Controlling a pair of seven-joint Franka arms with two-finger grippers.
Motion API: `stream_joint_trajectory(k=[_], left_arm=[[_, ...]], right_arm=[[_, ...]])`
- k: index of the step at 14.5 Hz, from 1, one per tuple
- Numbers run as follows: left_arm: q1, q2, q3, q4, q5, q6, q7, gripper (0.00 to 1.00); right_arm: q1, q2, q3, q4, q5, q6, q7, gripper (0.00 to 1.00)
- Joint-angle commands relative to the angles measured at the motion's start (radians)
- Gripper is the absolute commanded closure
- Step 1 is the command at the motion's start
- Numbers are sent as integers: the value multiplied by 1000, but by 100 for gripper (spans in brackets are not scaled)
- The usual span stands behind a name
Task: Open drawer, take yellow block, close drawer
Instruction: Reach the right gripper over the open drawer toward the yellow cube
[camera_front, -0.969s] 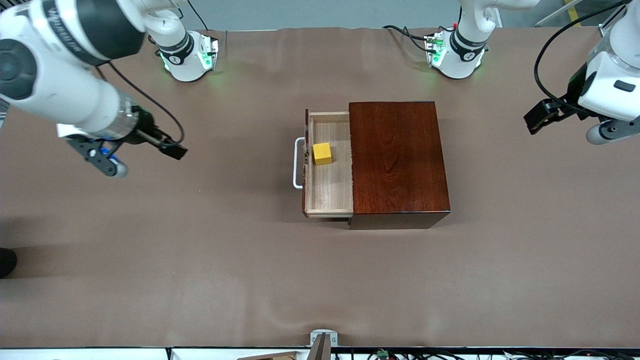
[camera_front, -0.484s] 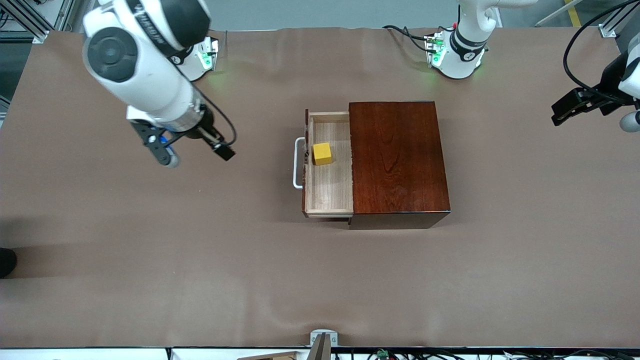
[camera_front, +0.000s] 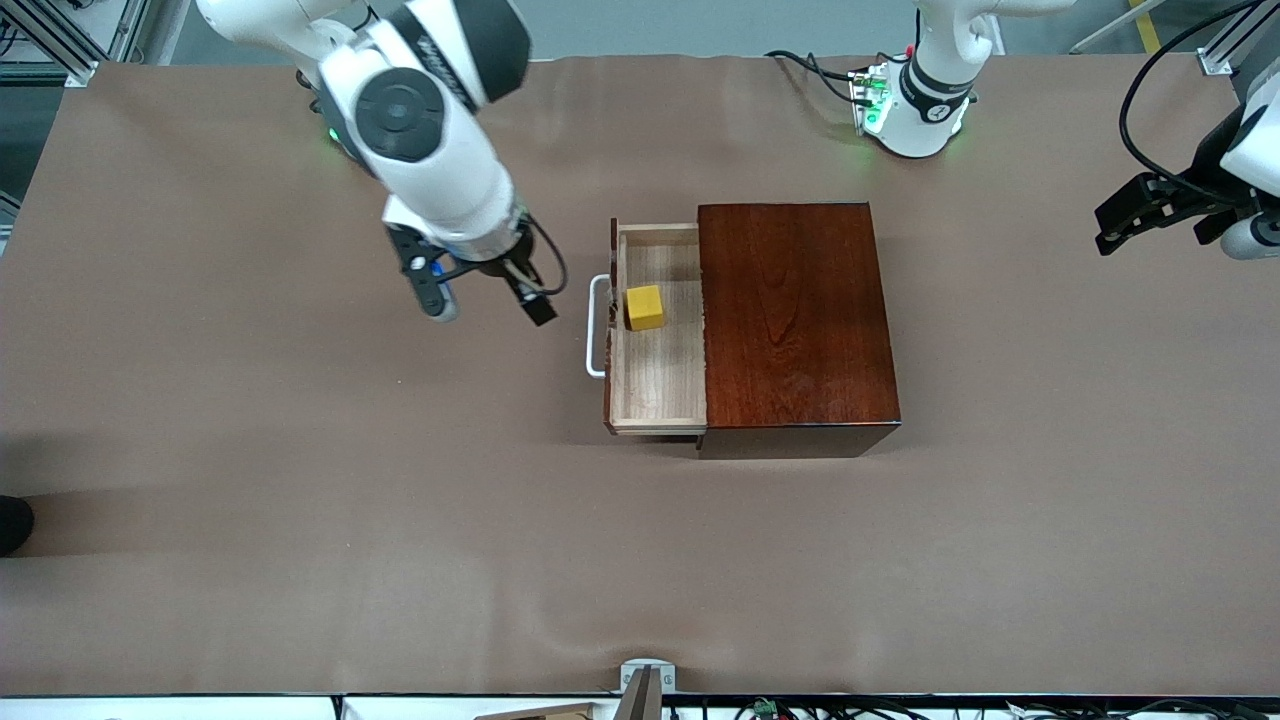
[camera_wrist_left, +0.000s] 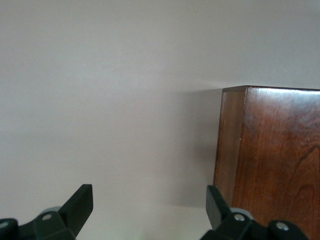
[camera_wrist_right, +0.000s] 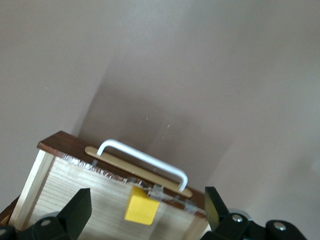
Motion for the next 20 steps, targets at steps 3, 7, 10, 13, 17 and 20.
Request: stream_joint_trajectory(k=[3,7,10,13,17,20], left_arm=[[19,-31,-5,-37,-23,8,127,0],[16,-29,-5,-45,-23,0,135,0],[10,-29,-5,-45,-23,0,135,0],[7,-31,-6,-48,-23,0,135,0],[8,-29,-28,-51,-23,0,135,0],[8,-31,-31,-54,-23,0,135,0]], right_arm=[[76,55,-11,7,-4,71,128,0],[114,96,-10,9,-4,127,252,0],[149,136,-11,10,-7,169,326,0],[169,164,-12,9,-5,199,369,0],[209,233,-16,9,-37,249,424,0],[217,261,-15,7,-63,270,446,0]])
